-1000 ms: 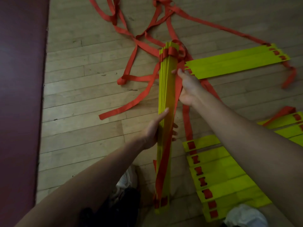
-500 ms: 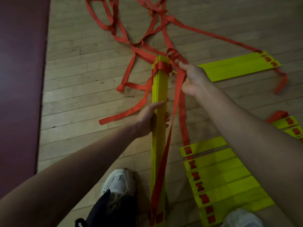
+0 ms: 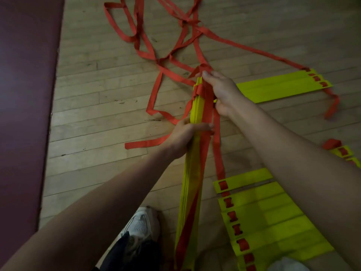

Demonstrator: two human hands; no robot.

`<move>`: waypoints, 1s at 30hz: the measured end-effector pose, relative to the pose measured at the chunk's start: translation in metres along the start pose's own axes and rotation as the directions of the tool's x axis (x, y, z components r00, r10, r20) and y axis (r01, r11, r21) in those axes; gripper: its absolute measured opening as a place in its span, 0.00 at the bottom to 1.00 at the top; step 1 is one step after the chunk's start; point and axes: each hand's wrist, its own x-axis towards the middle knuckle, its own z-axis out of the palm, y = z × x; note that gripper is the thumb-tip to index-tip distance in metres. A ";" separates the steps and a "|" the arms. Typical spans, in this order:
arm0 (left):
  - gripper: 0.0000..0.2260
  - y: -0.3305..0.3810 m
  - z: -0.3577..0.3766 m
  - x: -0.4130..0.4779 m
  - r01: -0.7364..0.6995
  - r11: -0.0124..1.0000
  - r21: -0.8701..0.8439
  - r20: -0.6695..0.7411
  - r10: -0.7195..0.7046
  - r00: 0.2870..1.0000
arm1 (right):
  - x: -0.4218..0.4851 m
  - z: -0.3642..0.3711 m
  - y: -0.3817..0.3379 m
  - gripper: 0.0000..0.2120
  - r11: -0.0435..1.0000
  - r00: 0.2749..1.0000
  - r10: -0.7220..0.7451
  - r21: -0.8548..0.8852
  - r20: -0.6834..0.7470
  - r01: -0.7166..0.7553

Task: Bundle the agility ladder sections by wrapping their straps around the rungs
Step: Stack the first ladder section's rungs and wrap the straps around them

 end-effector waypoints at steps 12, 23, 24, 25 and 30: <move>0.07 -0.005 -0.005 0.006 -0.145 0.983 0.108 -0.161 0.161 0.974 | -0.021 -0.008 0.020 0.15 0.596 0.927 -0.314 -0.718 0.205 0.361; 0.06 -0.019 -0.020 0.016 -0.066 0.997 0.032 -0.246 0.072 0.967 | -0.026 -0.013 -0.005 0.14 0.903 0.929 -0.244 -0.283 0.280 0.322; 0.06 -0.019 -0.024 0.015 -0.058 0.998 0.019 -0.246 0.061 0.967 | -0.028 -0.015 -0.004 0.13 0.923 0.937 -0.224 -0.250 0.269 0.292; 0.06 -0.018 -0.027 0.015 -0.052 0.999 0.002 -0.253 0.051 0.966 | -0.028 -0.018 -0.002 0.12 0.947 0.949 -0.201 -0.198 0.245 0.252; 0.07 -0.019 -0.036 0.013 -0.006 1.000 0.028 -0.267 0.013 0.964 | -0.031 -0.028 0.008 0.10 0.984 0.974 -0.172 -0.024 0.150 0.178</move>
